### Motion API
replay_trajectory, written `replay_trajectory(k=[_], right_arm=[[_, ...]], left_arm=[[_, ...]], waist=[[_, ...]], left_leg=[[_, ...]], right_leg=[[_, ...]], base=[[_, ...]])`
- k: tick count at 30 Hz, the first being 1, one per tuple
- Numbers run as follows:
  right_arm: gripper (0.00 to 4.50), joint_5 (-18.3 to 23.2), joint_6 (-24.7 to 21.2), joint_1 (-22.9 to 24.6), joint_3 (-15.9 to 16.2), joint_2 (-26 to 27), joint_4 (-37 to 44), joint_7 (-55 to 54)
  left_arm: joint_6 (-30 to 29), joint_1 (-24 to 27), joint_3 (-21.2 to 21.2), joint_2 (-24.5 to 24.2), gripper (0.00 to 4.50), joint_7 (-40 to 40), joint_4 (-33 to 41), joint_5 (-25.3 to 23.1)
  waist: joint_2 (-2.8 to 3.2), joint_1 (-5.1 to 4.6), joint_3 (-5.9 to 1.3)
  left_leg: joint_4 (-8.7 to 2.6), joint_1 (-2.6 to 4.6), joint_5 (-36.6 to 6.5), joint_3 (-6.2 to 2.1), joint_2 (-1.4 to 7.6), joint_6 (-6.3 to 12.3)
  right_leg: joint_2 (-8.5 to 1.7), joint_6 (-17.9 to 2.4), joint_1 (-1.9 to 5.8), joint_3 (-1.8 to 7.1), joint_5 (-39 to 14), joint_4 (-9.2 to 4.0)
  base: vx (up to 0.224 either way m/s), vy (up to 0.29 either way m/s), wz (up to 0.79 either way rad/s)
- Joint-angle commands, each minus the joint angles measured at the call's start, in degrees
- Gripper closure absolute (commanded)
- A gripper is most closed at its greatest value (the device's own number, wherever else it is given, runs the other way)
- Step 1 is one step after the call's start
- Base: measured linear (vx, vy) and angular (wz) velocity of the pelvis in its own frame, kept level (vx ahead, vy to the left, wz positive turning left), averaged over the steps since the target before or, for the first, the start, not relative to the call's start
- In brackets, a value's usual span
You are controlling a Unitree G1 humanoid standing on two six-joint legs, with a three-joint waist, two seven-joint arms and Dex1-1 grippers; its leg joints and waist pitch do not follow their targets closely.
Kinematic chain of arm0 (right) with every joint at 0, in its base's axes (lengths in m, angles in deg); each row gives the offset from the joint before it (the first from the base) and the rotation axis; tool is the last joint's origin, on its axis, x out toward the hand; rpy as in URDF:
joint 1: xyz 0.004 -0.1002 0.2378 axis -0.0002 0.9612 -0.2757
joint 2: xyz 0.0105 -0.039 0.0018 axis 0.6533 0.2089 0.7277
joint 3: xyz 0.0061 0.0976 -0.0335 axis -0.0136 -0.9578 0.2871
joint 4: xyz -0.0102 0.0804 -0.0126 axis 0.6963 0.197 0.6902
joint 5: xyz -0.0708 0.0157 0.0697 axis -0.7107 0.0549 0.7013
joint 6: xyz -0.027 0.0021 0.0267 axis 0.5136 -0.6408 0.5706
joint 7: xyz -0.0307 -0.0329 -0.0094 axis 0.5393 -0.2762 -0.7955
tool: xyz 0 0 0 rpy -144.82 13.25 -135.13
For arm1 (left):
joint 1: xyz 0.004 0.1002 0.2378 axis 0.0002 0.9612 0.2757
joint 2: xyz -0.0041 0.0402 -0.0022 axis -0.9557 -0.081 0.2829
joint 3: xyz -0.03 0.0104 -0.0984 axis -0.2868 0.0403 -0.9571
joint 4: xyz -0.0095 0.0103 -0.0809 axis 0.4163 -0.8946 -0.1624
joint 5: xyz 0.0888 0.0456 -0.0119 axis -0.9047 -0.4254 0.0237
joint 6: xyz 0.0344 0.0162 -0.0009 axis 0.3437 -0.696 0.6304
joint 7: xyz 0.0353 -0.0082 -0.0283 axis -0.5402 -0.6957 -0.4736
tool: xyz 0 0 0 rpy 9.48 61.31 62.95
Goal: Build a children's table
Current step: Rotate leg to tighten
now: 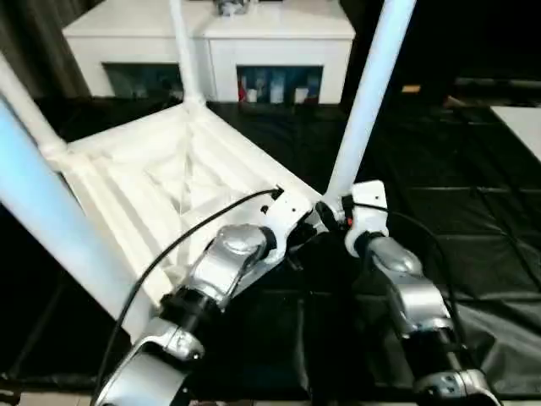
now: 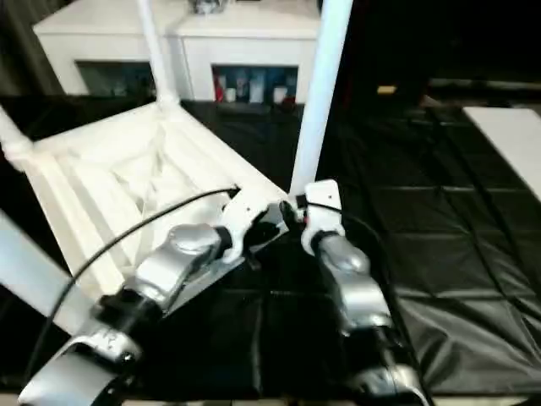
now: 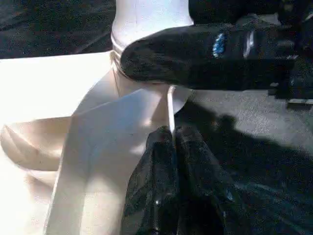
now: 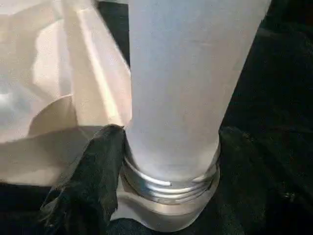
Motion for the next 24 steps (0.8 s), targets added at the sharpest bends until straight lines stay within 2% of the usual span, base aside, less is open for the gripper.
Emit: replay_trajectory(k=[1,3,4,5,6,7,8,10,11,12,13,14,15,16,18,19,24], right_arm=[[1.52,3.01,-3.44,2.27,2.05,-5.64,6.95,10.27],[1.52,3.24,-3.95,2.8,2.25,-7.22,8.29,12.26],[1.52,3.69,-4.61,3.62,2.29,-10.14,10.26,15.57],[1.52,5.49,-5.26,5.22,2.44,-15.94,13.58,22.93],[1.52,5.49,-5.26,5.22,2.44,-15.94,13.58,22.93],[1.52,8.26,-5.89,7.54,2.62,-21.8,17.5,31.32],[1.52,8.26,-5.89,7.54,2.62,-21.8,17.5,31.32],[1.52,10.75,-7.05,9.21,2.97,-25.75,20.3,37.13],[1.52,11.66,-7.62,9.7,3.24,-27.16,21.29,39.06],[1.52,12.13,-7.96,9.94,3.43,-27.83,21.83,40.12],[1.52,12.28,-8.18,10.01,4.21,-28.5,22.08,41.48],[1.52,12.32,-8.28,10.0,4.35,-28.6,22.1,41.62],[1.52,12.35,-8.61,9.87,5.08,-28.91,21.99,42.14],[1.52,11.95,-8.3,9.63,5.67,-28.78,21.62,42.24],[1.52,11.17,-7.62,8.8,6.36,-27.7,20.26,41.69],[1.52,10.91,-7.19,8.21,6.55,-26.79,19.45,41.14],[1.52,9.23,-5.86,6.26,8.01,-24.24,16.46,39.69]], left_arm=[[2.78,1.14,0.08,-2.61,4.5,2.89,4.34,0.0],[2.9,1.52,0.15,-3.17,4.5,3.65,4.9,0.1],[3.64,2.25,0.53,-4.29,4.5,5.51,5.76,0.37],[3.11,3.58,0.9,-6.2,4.5,8.11,7.2,0.91],[3.11,3.58,0.9,-6.2,4.5,8.11,7.2,0.91],[3.71,5.1,1.51,-8.51,4.5,12.28,8.73,1.96],[3.71,5.1,1.51,-8.51,4.5,12.28,8.73,1.96],[5.46,6.54,2.54,-10.92,4.5,17.48,10.48,3.35],[5.38,7.15,2.79,-11.83,4.5,19.26,11.44,3.91],[5.59,7.47,2.84,-12.37,4.5,20.23,11.96,4.21],[6.26,8.23,3.09,-13.99,4.5,23.71,13.25,5.33],[6.2,8.32,3.12,-14.2,4.5,24.06,13.43,5.47],[6.38,8.6,3.26,-15.09,4.5,25.48,14.01,5.95],[6.64,8.74,3.24,-15.52,4.5,26.38,14.33,6.36],[6.76,8.96,2.92,-16.07,4.5,27.69,15.13,7.41],[6.54,9.07,2.72,-16.25,4.5,28.43,15.7,8.16],[6.68,8.76,2.88,-16.51,4.5,28.83,15.79,8.47]], waist=[[-0.96,0.31,-4.26],[-0.93,0.48,-4.33],[-0.76,0.62,-4.38],[-0.76,0.86,-4.44],[-0.9,1.12,-4.44],[-0.46,1.44,-4.51],[-0.54,1.65,-4.65],[-0.63,1.88,-4.63],[-0.55,1.66,-4.51],[-0.7,1.49,-4.36],[-0.6,1.27,-4.24],[-0.71,0.85,-4.22],[-1.15,0.71,-4.27],[-1.09,0.59,-4.29],[-1.14,0.54,-4.34],[-1.13,0.51,-4.32],[-1.17,0.58,-4.47]], left_leg=[[-4.45,-0.06,-13.78,-0.09,2.08,4.88],[-4.29,0.15,-13.23,0.11,2.12,5.09],[-4.24,0.05,-12.04,0.16,2.16,5.31],[-4.15,-0.04,-11.12,0.2,2.35,5.77],[-4.06,-0.01,-10.81,0.24,2.46,6.16],[-3.9,-0.12,-9.63,0.37,2.58,7.1],[-3.85,-0.16,-8.85,0.37,2.69,7.3],[-3.77,-0.26,-8.2,0.48,2.82,7.93],[-3.96,-0.64,-8.31,0.39,2.91,7.88],[-4.07,-0.81,-9.17,0.36,2.88,7.72],[-4.23,-0.93,-10.6,0.21,2.94,6.66],[-4.28,-0.79,-11.73,0.19,2.88,5.6],[-4.28,-0.76,-11.84,0.18,2.87,5.22],[-4.26,-0.52,-12.09,0.22,2.94,4.65],[-4.15,-0.23,-11.46,0.41,2.97,4.38],[-4.15,-0.31,-11.07,0.47,2.95,4.46],[-4.05,-0.38,-9.85,0.55,2.88,4.31]], right_leg=[[-1.57,-9.35,2.93,2.0,-21.04,-4.31],[-1.46,-10.11,2.71,2.07,-19.95,-4.21],[-1.42,-10.93,2.88,2.09,-18.36,-3.99],[-1.51,-11.46,3.11,2.1,-16.91,-3.83],[-1.51,-11.62,3.24,2.15,-16.31,-3.69],[-1.52,-12.53,3.09,2.22,-14.79,-3.44],[-1.57,-12.69,3.3,2.21,-13.99,-3.26],[-1.59,-13.27,3.29,2.24,-12.92,-2.96],[-1.67,-13.03,3.51,2.12,-13.48,-2.84],[-1.62,-12.67,3.55,2.02,-14.98,-3.01],[-1.77,-11.52,3.55,1.95,-18.14,-3.23],[-1.83,-10.86,3.37,1.94,-20.7,-3.44],[-1.81,-10.53,3.34,1.93,-21.39,-3.55],[-1.82,-10.47,3.08,2.02,-22.01,-3.63],[-1.78,-11.14,2.84,2.2,-20.29,-3.52],[-1.74,-11.85,2.84,2.23,-18.87,-3.3],[-1.74,-12.03,2.97,2.21,-17.24,-2.97]], base=[[0.0,0.0,0.0],[0.0,0.0,0.0],[0.0,0.0,0.0],[0.0,0.0,0.0],[0.0,0.0,0.0],[0.0,0.0,0.0],[0.0,0.0,0.0],[0.0,0.0,0.0],[0.0,0.0,0.0],[0.0,0.0,0.0],[0.0,0.0,0.0],[0.0,0.0,0.0],[0.0,0.0,0.0],[0.0,0.0,0.0],[0.0,0.0,0.0],[0.0,0.0,0.0],[0.0,0.0,0.0]])
